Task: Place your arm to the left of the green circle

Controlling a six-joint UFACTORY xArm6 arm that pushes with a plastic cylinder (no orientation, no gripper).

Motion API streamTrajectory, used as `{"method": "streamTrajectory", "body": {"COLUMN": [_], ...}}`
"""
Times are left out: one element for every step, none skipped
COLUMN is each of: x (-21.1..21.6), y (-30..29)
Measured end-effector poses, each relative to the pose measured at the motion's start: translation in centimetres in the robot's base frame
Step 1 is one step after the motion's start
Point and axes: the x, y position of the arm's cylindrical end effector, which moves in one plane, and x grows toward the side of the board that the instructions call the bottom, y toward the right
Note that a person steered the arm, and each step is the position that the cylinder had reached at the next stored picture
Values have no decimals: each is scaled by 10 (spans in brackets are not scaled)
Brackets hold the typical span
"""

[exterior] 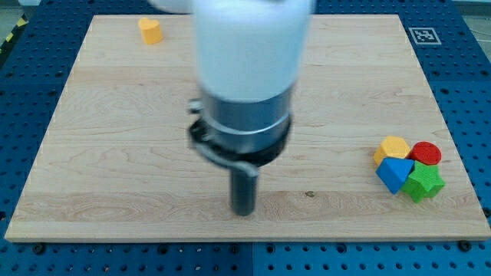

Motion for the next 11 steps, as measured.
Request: {"method": "streamTrajectory", "body": {"x": [0,4,7,7,7,7,-16,-71,-129,-178,-183], "y": [-8,-46,-85,-108,-133,-165,-211,-211,-201,-174,-165]}}
